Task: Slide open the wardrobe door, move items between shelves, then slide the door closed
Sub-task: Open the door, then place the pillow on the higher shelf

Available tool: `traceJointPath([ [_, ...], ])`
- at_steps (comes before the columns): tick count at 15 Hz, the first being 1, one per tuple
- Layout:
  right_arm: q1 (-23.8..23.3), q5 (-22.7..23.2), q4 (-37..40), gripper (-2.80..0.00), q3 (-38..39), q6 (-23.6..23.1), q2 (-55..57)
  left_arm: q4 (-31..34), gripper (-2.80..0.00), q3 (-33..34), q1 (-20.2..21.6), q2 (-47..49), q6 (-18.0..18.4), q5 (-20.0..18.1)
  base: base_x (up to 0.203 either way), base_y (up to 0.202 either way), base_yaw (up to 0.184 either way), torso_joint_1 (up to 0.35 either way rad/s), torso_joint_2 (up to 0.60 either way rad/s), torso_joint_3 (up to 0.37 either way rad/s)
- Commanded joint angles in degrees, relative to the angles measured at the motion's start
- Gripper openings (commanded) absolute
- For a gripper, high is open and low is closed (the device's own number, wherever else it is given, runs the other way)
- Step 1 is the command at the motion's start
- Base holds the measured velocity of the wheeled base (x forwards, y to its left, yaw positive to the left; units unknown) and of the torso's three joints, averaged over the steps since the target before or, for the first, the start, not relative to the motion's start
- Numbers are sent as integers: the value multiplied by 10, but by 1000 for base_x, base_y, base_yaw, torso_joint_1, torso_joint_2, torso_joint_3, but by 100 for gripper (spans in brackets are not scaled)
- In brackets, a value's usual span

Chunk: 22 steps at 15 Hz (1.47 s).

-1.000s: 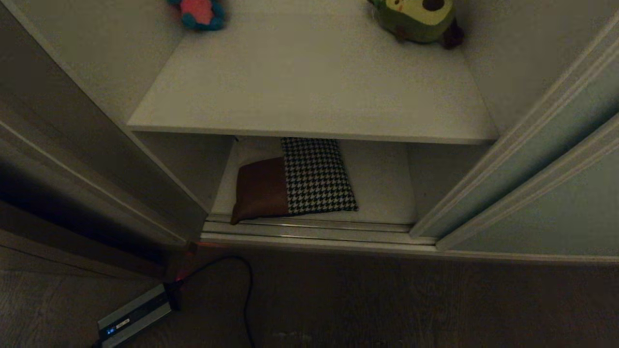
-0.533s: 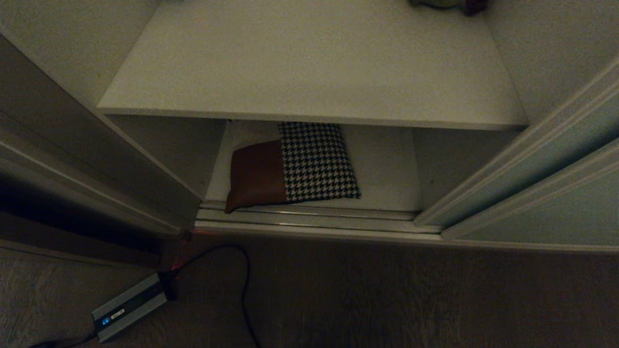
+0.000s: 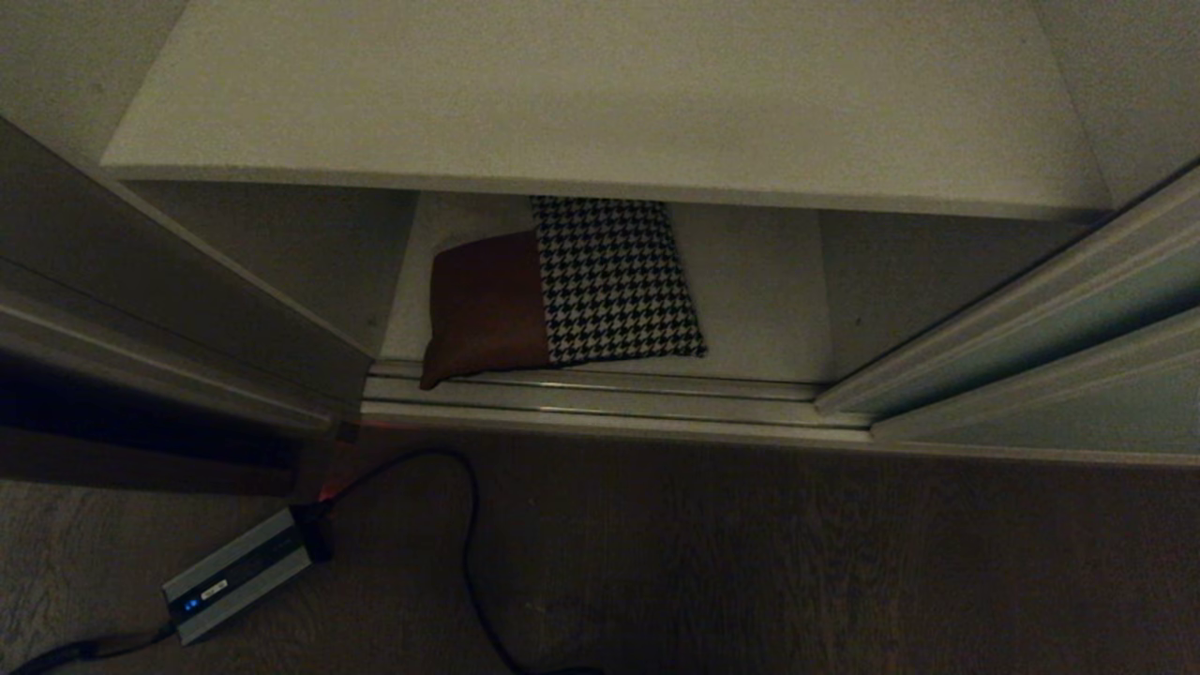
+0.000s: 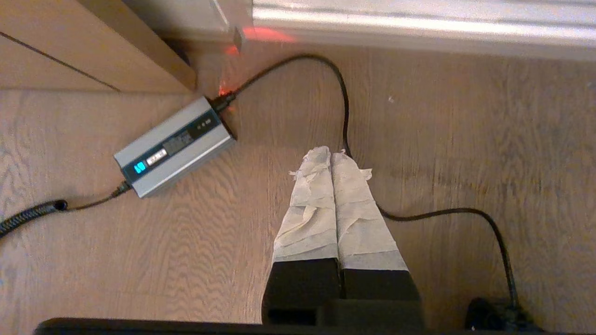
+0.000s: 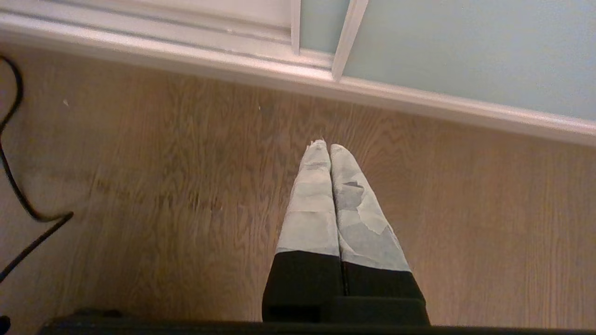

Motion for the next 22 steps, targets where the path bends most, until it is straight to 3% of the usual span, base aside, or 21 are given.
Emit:
traceJointPath([
  [1, 0, 0, 0, -280, 2, 0, 0, 0, -280, 0, 0, 0, 0, 0, 0, 0, 0, -6, -2, -191],
  [22, 0, 0, 0, -280, 2, 0, 0, 0, -280, 0, 0, 0, -3, 0, 0, 0, 0, 3, 3, -197],
])
